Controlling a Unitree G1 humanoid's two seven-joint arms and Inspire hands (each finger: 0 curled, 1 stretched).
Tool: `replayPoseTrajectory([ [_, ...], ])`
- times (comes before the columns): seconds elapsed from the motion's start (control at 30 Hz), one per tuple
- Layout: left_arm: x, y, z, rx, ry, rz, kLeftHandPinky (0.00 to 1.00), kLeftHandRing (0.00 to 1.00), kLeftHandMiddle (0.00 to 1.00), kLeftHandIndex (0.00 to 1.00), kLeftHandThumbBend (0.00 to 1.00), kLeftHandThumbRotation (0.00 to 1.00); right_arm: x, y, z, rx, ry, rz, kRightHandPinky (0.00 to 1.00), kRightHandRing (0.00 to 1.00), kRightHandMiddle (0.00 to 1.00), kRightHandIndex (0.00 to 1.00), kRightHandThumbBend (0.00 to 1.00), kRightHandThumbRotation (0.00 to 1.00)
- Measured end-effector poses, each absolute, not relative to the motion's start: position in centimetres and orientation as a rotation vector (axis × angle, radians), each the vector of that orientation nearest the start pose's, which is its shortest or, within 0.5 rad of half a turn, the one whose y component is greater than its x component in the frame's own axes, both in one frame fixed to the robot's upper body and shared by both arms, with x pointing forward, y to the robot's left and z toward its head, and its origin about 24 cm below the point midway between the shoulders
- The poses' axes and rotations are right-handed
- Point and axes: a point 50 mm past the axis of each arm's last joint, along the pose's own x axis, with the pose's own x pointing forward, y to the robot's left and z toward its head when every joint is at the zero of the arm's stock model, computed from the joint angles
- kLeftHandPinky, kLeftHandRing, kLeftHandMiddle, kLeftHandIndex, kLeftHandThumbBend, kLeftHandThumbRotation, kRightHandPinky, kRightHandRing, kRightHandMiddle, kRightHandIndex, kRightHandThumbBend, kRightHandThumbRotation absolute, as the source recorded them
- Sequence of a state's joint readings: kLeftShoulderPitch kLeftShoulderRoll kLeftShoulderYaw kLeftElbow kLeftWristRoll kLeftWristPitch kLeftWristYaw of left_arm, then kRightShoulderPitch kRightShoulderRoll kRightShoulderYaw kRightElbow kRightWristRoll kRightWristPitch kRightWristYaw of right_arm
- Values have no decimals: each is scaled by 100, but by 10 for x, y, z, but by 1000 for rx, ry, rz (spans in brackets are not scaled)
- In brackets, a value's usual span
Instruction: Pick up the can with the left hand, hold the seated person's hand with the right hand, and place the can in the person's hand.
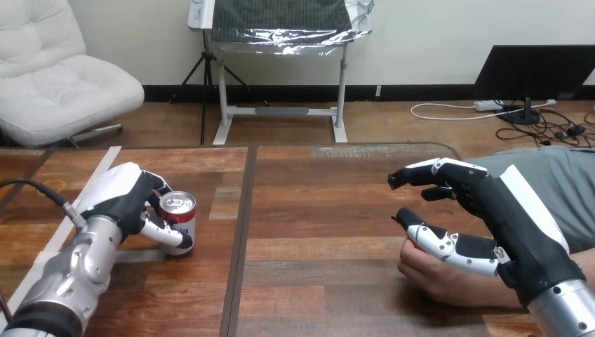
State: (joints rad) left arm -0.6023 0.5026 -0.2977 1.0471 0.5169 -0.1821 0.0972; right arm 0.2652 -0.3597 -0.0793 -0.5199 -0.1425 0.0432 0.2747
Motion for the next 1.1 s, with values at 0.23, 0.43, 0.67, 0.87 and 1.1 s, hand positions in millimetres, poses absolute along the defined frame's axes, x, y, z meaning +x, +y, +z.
replayPoseTrajectory([
  [0.23, 335, 251, 23, 1124, 241, -111, 35, 42, 50, 53, 70, 0, 197, -197, 109, -548, -141, 230, 77, 81, 77, 65, 44, 0],
  [0.43, 334, 250, 24, 1102, 215, -109, 36, 44, 51, 53, 70, 0, 197, -198, 108, -549, -139, 229, 77, 81, 77, 66, 44, 0],
  [0.67, 334, 247, 26, 1091, 183, -101, 36, 43, 50, 52, 71, 0, 197, -198, 108, -552, -139, 228, 78, 81, 77, 66, 44, 0],
  [0.87, 334, 245, 28, 1068, 144, -97, 37, 43, 50, 52, 71, 0, 197, -198, 108, -555, -139, 228, 78, 81, 77, 66, 45, 0],
  [1.1, 335, 242, 32, 1055, 115, -95, 37, 43, 50, 53, 70, 0, 197, -198, 108, -555, -139, 228, 78, 81, 77, 66, 45, 0],
])
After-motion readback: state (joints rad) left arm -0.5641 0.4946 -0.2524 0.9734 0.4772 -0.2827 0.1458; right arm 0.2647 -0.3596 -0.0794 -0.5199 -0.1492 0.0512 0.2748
